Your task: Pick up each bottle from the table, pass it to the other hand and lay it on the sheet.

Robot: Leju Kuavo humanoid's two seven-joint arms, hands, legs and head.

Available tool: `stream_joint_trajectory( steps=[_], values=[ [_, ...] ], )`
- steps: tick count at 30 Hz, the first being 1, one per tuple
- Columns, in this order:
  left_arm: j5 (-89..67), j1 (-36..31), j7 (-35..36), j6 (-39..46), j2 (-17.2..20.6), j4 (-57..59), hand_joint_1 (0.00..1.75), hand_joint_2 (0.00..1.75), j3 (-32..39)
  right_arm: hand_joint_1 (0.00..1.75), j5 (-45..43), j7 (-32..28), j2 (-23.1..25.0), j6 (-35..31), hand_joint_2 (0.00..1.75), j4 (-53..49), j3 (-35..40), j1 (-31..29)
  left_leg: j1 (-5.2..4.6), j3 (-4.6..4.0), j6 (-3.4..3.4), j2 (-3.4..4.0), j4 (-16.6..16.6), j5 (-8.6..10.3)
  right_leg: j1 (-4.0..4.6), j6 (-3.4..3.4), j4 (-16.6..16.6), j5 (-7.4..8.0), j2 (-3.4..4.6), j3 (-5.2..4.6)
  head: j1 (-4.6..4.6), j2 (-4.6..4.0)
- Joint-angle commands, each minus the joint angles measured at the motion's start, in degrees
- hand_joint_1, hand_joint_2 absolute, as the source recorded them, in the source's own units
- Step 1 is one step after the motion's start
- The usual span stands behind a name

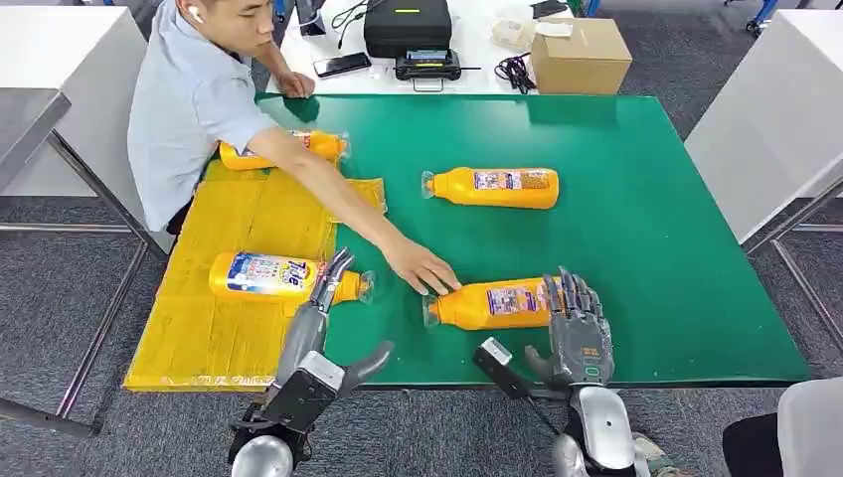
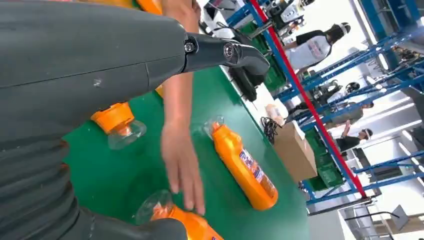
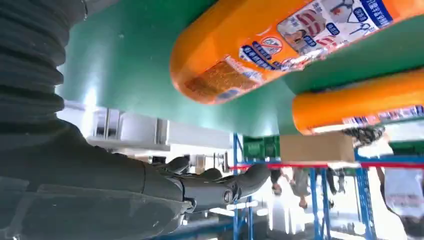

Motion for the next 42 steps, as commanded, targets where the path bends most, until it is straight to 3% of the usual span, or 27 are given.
stream_joint_trajectory(
  steps=[1,11,34,42],
  values=[
    [-2.9,0.8,3.5,-2.0,-0.9,0.6,0.0,1.75,-3.6,0.0,0.4,1.7,-3.9,3.7,1.75,12.2,-2.4,-6.7,0.12,0.28,-0.12,0.11,0.0,-0.12,0.13,-0.15,-0.1,-0.05,0.07,0.31,0.0,0.0],
    [-3.2,-1.5,5.4,-3.8,-1.3,4.3,0.0,1.75,-4.9,0.0,-0.1,1.4,-5.9,3.4,1.75,18.7,-4.6,-13.0,0.09,0.23,-0.1,0.04,0.0,-0.08,0.1,-0.12,-0.1,-0.04,0.0,0.26,-0.02,0.0],
    [-4.2,-2.8,5.1,-4.1,-1.4,6.2,0.0,1.75,-6.2,0.0,-1.0,0.4,-4.8,3.5,1.75,22.7,-2.6,-16.5,0.06,0.14,-0.08,0.04,0.0,-0.05,0.07,-0.09,0.0,-0.02,0.02,0.16,-0.02,0.0],
    [-5.3,-4.1,5.0,-4.5,-1.1,7.2,0.0,1.75,-7.7,0.0,-4.1,-1.3,-6.8,6.4,1.75,31.2,-1.5,-20.6,0.06,0.13,-0.06,0.04,0.0,-0.03,0.07,-0.07,-0.1,0.01,0.02,0.14,-0.02,0.0]
  ],
)
